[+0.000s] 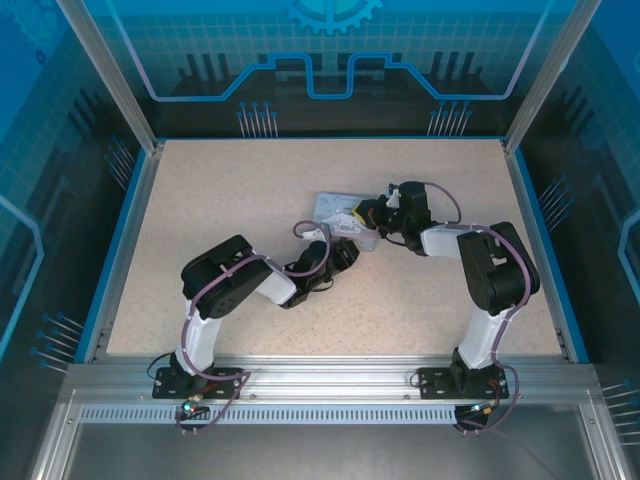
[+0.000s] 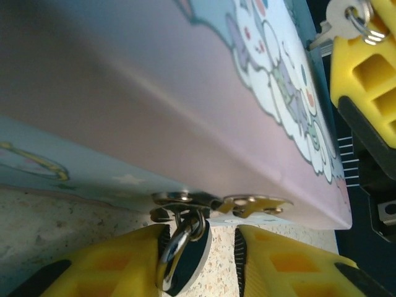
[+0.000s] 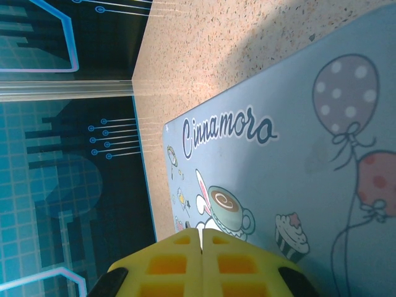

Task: Unlock a padlock with a key

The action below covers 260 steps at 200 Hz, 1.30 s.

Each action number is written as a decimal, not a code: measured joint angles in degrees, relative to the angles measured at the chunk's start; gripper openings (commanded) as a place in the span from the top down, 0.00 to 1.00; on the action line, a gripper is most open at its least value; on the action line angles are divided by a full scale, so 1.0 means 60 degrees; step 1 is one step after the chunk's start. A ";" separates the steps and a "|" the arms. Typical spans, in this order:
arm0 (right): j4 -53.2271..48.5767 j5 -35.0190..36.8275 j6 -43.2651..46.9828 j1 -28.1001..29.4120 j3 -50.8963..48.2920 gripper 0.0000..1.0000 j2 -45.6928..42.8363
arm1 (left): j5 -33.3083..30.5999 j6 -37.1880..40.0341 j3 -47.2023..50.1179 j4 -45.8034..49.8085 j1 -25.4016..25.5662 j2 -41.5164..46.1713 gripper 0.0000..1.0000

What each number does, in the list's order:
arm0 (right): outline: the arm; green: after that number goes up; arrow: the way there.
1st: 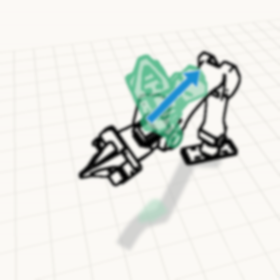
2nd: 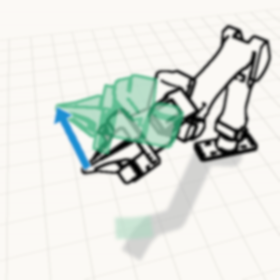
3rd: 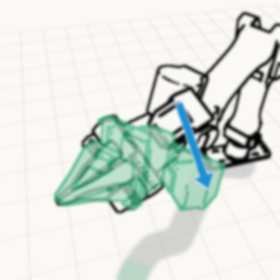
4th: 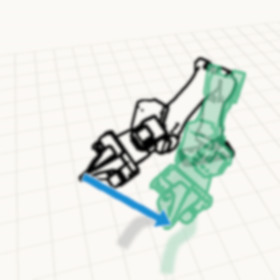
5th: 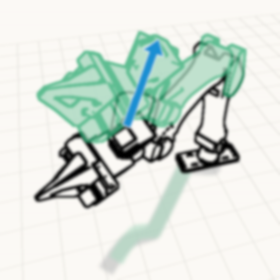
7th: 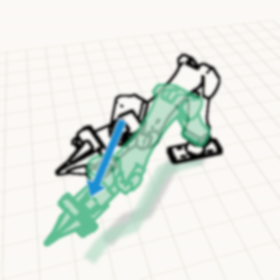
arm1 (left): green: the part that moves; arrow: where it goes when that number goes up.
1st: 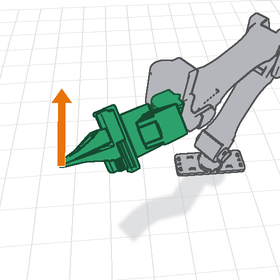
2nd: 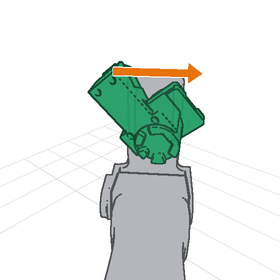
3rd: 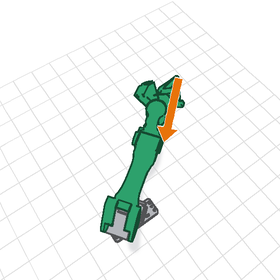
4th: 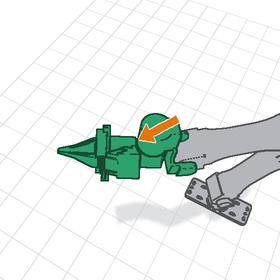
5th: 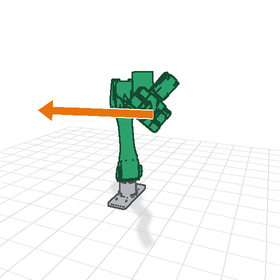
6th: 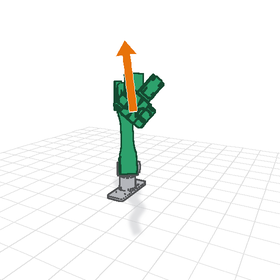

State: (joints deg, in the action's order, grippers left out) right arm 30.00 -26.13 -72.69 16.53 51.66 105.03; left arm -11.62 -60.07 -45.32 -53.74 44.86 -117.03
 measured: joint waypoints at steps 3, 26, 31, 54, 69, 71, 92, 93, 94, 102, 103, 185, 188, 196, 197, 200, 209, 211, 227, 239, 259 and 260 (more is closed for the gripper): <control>0.0022 -0.0004 0.0000 -0.0004 -0.0018 1.00 0.0000 | -0.0015 -0.0007 0.0000 0.0018 0.0000 0.0000 0.68; 0.0204 -0.0044 -0.0015 -0.0018 -0.0131 1.00 0.0000 | -0.0058 -0.0004 -0.0033 0.0157 0.0000 0.0007 0.71; 0.0226 -0.0040 -0.0033 -0.0018 -0.0138 1.00 0.0000 | -0.0073 -0.0004 -0.0036 0.0168 0.0000 0.0007 0.72; 0.0302 -0.0058 -0.0055 -0.0025 -0.0182 1.00 0.0000 | -0.0106 -0.0007 -0.0040 0.0240 0.0000 0.0007 0.76; 0.0306 -0.0076 -0.0069 -0.0036 -0.0182 1.00 0.0000 | -0.0131 0.0000 -0.0040 0.0262 0.0000 0.0007 0.79; 0.0306 -0.0080 -0.0069 -0.0040 -0.0182 1.00 0.0000 | -0.0135 0.0000 -0.0040 0.0262 0.0000 0.0007 0.79; 0.0306 -0.0120 -0.0073 -0.0062 -0.0186 1.00 0.0000 | -0.0135 -0.0011 -0.0047 0.0248 0.0007 0.0011 0.85; 0.0306 -0.0124 -0.0073 -0.0062 -0.0186 1.00 0.0000 | -0.0131 -0.0007 -0.0047 0.0248 0.0007 0.0015 0.85; 0.0306 -0.0127 -0.0073 -0.0066 -0.0186 1.00 0.0000 | -0.0135 -0.0007 -0.0047 0.0248 0.0007 0.0015 0.86; 0.0306 -0.0160 -0.0076 -0.0080 -0.0186 1.00 0.0000 | -0.0131 -0.0018 -0.0047 0.0244 0.0007 0.0022 0.89; 0.0306 -0.0164 -0.0076 -0.0080 -0.0186 1.00 0.0000 | -0.0131 -0.0040 -0.0047 0.0240 0.0007 0.0029 0.89; -0.0871 -0.0361 0.0168 -0.0379 0.0299 1.00 -0.0481 | 0.0645 -0.0517 -0.0036 0.1945 -0.0022 0.1115 1.00; -0.0943 -0.0368 0.0193 -0.0390 0.0310 1.00 -0.0554 | 0.0674 -0.0517 -0.0033 0.2044 -0.0029 0.1184 1.00; -0.1089 -0.0368 0.0226 -0.0397 0.0317 1.00 -0.0780 | 0.0783 -0.0539 -0.0029 0.2295 -0.0055 0.1392 1.00; -0.1118 -0.0368 0.0237 -0.0401 0.0317 1.00 -0.0841 | 0.0794 -0.0543 -0.0025 0.2317 -0.0058 0.1417 1.00; -0.1158 -0.0364 0.0259 -0.0401 0.0317 1.00 -0.0911 | 0.0852 -0.0546 -0.0025 0.2419 -0.0069 0.1490 1.00; -0.1253 -0.0393 0.0295 -0.0397 0.0299 1.00 -0.1235 | 0.0951 -0.0583 -0.0022 0.2677 -0.0102 0.1705 1.00; -0.1268 -0.0397 0.0299 -0.0393 0.0280 1.00 -0.1337 | 0.0987 -0.0583 -0.0018 0.2736 -0.0117 0.1763 1.00; -0.1355 -0.0430 0.0372 -0.0390 0.0055 1.00 -0.2033 | 0.1169 -0.0685 0.0004 0.3064 -0.0233 0.2095 1.00; -0.1421 -0.0488 0.0448 -0.0382 -0.0233 1.00 -0.2575 | 0.1311 -0.0754 0.0018 0.3257 -0.0353 0.2259 1.00; -0.1588 -0.0550 0.0590 -0.0317 -0.0900 1.00 -0.3435 | 0.1534 -0.0805 0.0018 0.3537 -0.0535 0.2397 1.00; -0.1606 -0.0557 0.0594 -0.0310 -0.0958 1.00 -0.3486 | 0.1566 -0.0809 0.0018 0.3559 -0.0543 0.2404 1.00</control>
State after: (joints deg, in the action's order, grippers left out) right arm 20.36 -29.47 -69.12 14.68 45.91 84.12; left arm -2.22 -64.93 -45.21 -32.38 41.60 -102.61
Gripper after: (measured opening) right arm 0.050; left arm 0.138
